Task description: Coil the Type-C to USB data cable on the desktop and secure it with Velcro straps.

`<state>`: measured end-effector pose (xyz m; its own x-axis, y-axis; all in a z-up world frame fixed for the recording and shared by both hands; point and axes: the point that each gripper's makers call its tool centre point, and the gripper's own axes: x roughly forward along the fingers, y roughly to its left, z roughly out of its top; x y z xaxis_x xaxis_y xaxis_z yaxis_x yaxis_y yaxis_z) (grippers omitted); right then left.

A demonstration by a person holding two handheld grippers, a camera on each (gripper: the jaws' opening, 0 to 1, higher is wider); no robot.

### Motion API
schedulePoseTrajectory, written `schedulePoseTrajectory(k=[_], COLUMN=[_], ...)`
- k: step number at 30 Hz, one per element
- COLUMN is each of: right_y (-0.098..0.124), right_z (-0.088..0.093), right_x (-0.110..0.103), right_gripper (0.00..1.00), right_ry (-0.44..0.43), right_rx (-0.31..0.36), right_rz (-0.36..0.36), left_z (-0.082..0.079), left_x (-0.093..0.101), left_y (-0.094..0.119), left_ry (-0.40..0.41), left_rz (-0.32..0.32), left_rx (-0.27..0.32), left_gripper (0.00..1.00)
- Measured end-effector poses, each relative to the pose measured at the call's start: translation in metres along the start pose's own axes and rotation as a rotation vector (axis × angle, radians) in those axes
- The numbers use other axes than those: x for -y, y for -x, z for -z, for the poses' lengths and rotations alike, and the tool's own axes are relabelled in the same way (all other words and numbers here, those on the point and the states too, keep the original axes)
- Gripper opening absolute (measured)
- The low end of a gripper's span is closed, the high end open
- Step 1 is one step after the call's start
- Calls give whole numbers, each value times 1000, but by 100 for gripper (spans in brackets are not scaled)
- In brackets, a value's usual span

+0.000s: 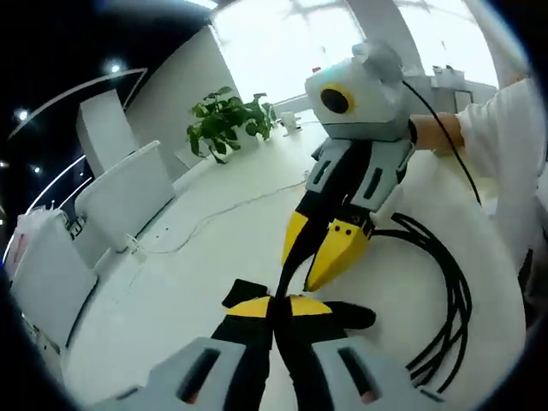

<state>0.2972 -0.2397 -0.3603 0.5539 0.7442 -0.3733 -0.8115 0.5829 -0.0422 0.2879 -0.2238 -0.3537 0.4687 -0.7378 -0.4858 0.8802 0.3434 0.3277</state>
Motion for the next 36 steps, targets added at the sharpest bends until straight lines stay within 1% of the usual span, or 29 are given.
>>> schedulePoseTrajectory(k=[2, 6, 8, 9, 10, 12, 13, 14, 15, 16, 18, 19, 20, 23, 24, 25, 26, 28, 29, 31, 34, 36], right_y=[0, 1, 4, 7, 10, 17, 21, 26, 29, 31, 33, 34, 35, 36, 35, 34, 31, 25, 22, 17, 9, 6], right_z=[1, 2, -2, -5, -9, -17, -19, -18, -18, -15, -13, -13, -12, -10, -10, -10, -9, -8, -7, -5, -3, -5], right_x=[2, 7, 9, 10, 11, 7, 5, -1, -7, -13, -21, -30, -37, -52, -56, -62, -62, -65, -66, -68, -67, -64], right_gripper=[14, 13, 13, 13, 14, 16, 17, 19, 21, 22, 22, 22, 23, 26, 27, 27, 27, 28, 28, 28, 27, 23], right_ry=[-2, 16, 17, 17, 14, 32, 39, 66, 97, 145, 218, 262, 271, 293, 309, 356, 382, 484, 508, 538, 567, 600], right_rx=[2, 11, 35, 53, 77, 140, 154, 171, 187, 185, 191, 197, 198, 197, 196, 199, 186, 180, 169, 159, 145, 154], right_rz=[7, 27, 34, 35, 36, 6, -4, -30, -48, -57, -60, -81, -95, -127, -131, -136, -116, -91, -85, -80, -67, -42], left_z=[1, 3, 1, -2, -3, -6, -9, -12, -13, -12, -7, 0, 3, 9, 9, 9, 8, 5, 4, 4, 8, 11], left_x=[-3, -8, -5, -2, -2, -2, -5, -9, -13, -16, -20, -24, -24, -21, -21, -21, -22, -24, -25, -26, -25, -25], left_y=[2, 6, 7, 8, 9, 13, 15, 17, 18, 17, 14, 11, 9, 5, 5, 5, 5, 6, 8, 10, 9, 7], left_ry=[11, 29, 49, 75, 84, 95, 109, 125, 136, 142, 127, 102, 80, 63, 60, 60, 62, 79, 93, 116, 127, 123], left_rz=[2, -7, 3, 12, 15, 10, -7, -34, -55, -73, -108, -139, -149, -157, -160, -165, -170, -179, -182, -184, -181, -185], left_rx=[12, 31, 50, 76, 85, 109, 132, 160, 173, 179, 172, 144, 127, 114, 116, 121, 125, 150, 162, 183, 178, 166], left_gripper=[8, 13, 15, 16, 16, 16, 16, 16, 16, 16, 15, 15, 14, 12, 12, 11, 11, 11, 11, 11, 11, 11])
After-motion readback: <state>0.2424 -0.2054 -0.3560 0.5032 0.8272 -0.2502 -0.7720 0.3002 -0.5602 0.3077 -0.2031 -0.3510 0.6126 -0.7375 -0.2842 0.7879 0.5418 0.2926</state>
